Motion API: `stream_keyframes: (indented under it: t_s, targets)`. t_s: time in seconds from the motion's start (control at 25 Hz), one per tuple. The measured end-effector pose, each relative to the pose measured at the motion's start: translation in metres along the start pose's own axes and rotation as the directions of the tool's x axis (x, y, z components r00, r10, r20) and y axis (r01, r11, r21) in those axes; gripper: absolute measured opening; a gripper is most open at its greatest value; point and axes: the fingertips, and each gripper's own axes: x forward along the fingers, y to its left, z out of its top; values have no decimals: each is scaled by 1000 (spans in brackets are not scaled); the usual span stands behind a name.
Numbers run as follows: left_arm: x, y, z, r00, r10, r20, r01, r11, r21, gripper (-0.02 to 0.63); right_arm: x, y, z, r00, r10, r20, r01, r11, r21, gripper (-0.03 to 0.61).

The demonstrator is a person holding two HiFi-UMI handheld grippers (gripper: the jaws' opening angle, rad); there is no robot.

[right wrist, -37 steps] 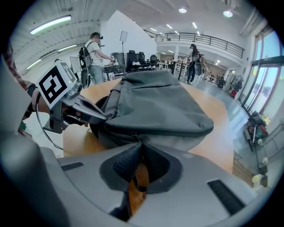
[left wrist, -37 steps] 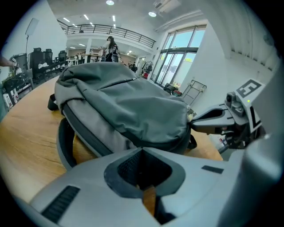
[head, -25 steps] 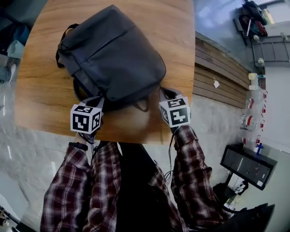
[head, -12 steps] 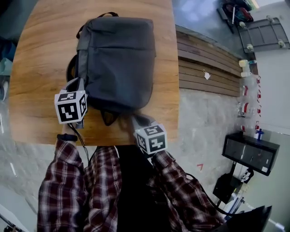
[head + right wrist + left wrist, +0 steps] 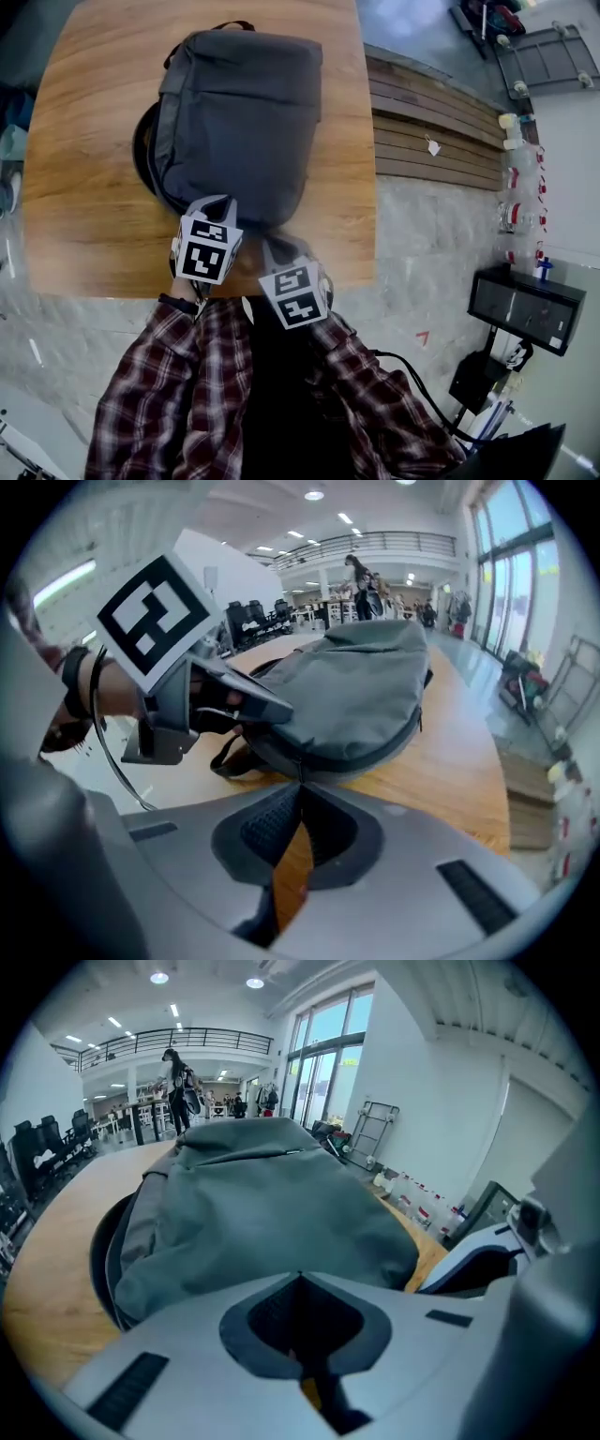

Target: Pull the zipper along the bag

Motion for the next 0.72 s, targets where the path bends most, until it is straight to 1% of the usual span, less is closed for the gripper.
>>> stream_keyframes:
  t_s: [0.08, 0.12, 0.2, 0.28, 0.4, 0.56, 0.64, 0.72]
  targets:
    - [2, 0, -2, 1000, -5, -1, 5, 1000, 14, 8, -2, -7, 1, 998, -61, -8, 60, 992, -108, 14]
    - [3, 1, -3, 1000, -5, -4, 5, 1000, 18, 8, -4, -13, 0, 996, -87, -11, 84, 986, -144, 14]
    - [4, 2, -6, 1000, -5, -7, 6, 1000, 24, 8, -11, -29, -6, 992, -127, -19, 121, 975, -184, 15]
    - [4, 2, -7, 1000, -10, -7, 11, 999, 33, 8, -20, -48, -12, 988, -153, -21, 146, 969, -199, 15]
    - [5, 2, -9, 1000, -24, -4, 24, 999, 37, 8, -23, -67, -14, 987, -161, -15, 153, 960, -235, 15]
    - [5, 2, -11, 999, -42, -6, 42, 998, 37, 8, -14, -79, -15, 987, -157, -17, 146, 949, -280, 15]
    - [5, 3, -12, 999, -50, -3, 51, 998, 39, 8, -9, -88, -11, 987, -163, -13, 150, 937, -316, 15]
    - [5, 4, -12, 999, -52, 4, 52, 998, 40, 8, -4, -99, -4, 986, -166, -6, 155, 933, -324, 17]
